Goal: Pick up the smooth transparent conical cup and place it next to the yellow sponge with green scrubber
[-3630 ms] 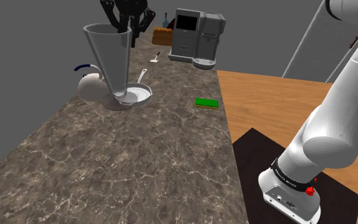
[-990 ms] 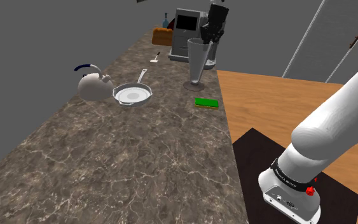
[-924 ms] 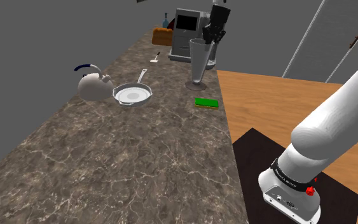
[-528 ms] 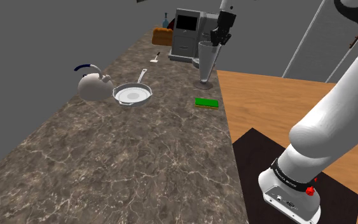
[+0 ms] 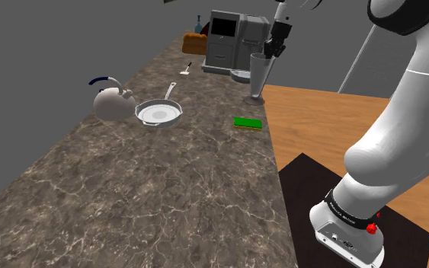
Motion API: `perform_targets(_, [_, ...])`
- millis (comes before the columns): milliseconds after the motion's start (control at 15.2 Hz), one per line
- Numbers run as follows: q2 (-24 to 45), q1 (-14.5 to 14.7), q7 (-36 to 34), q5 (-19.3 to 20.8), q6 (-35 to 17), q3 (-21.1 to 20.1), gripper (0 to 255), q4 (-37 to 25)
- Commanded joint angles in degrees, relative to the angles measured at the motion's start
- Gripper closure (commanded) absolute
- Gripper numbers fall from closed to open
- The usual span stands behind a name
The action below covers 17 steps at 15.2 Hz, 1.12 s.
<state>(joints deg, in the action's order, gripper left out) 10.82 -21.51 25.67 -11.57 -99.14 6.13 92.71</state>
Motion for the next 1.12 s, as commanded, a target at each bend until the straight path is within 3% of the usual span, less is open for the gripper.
perform_targets(0, [2.58, -1.44, 2.32, -0.3, 0.48, 0.87, 255, -2.68])
perform_targets(66, [3.96, -2.09, 3.25, -0.46, 0.72, 1.2, 255, -4.11])
perform_targets(1056, [5.89, -1.87, 5.3, -1.29, -10.42, 0.93, 255, 5.29])
